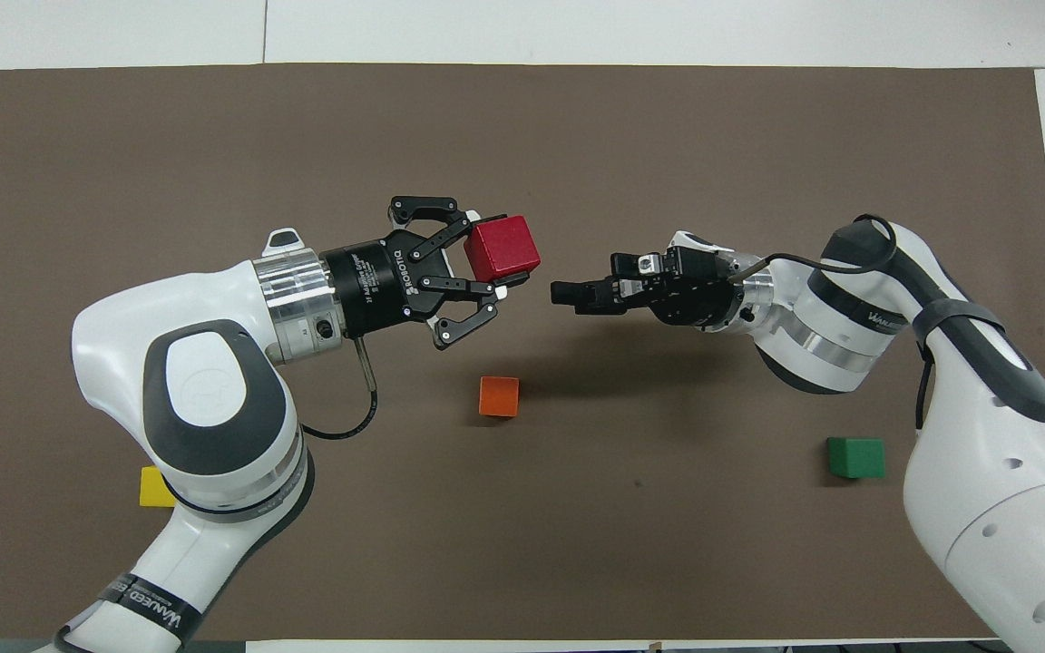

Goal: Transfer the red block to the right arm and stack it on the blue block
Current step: 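Grasp the red cube with the right gripper from the left gripper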

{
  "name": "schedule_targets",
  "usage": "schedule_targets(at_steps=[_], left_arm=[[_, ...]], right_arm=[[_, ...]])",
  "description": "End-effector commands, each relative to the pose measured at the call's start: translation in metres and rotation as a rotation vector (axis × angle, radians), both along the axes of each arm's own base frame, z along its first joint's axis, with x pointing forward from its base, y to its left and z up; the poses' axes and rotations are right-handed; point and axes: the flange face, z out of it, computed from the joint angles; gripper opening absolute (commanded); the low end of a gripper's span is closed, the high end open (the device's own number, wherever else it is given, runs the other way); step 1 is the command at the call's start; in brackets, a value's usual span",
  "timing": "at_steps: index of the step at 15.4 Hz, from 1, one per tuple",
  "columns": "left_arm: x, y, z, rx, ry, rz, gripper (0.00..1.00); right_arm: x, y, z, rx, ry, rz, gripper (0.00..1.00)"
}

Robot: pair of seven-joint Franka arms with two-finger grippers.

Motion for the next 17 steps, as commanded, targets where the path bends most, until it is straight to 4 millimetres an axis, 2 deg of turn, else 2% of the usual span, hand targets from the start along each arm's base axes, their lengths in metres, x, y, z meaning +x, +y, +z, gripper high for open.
schedule_targets(at_steps=[1, 5, 6, 7, 10, 16, 17], left_arm=[[-0.01, -0.006, 0.005, -0.021, 0.021, 0.031, 0.0], [-0.012, -0.008, 0.012, -0.016, 0.001, 0.021, 0.0], [-0.013, -0.009, 0.012, -0.013, 0.0, 0.021, 0.0], [-0.019, -0.02, 0.012, -0.007, -0.002, 0.007, 0.0], [-0.031, -0.034, 0.007, 0.018, -0.009, 0.001, 0.0], [-0.035, -0.034, 0.004, 0.037, -0.014, -0.013, 0.0], [-0.036, -0.034, 0.001, 0.043, -0.013, -0.015, 0.0]], right_arm=[[-0.003, 0.004, -0.005, -0.011, -0.003, -0.049, 1.0], [-0.001, 0.008, -0.012, -0.054, 0.003, -0.074, 1.0], [-0.003, 0.014, -0.014, -0.064, 0.004, -0.071, 1.0], [-0.005, 0.02, -0.016, -0.078, -0.004, -0.076, 1.0], [-0.004, 0.024, -0.02, -0.106, -0.01, -0.095, 1.0], [-0.003, 0.027, -0.024, -0.135, -0.004, -0.107, 1.0], [-0.002, 0.028, -0.024, -0.14, -0.005, -0.109, 0.95]])
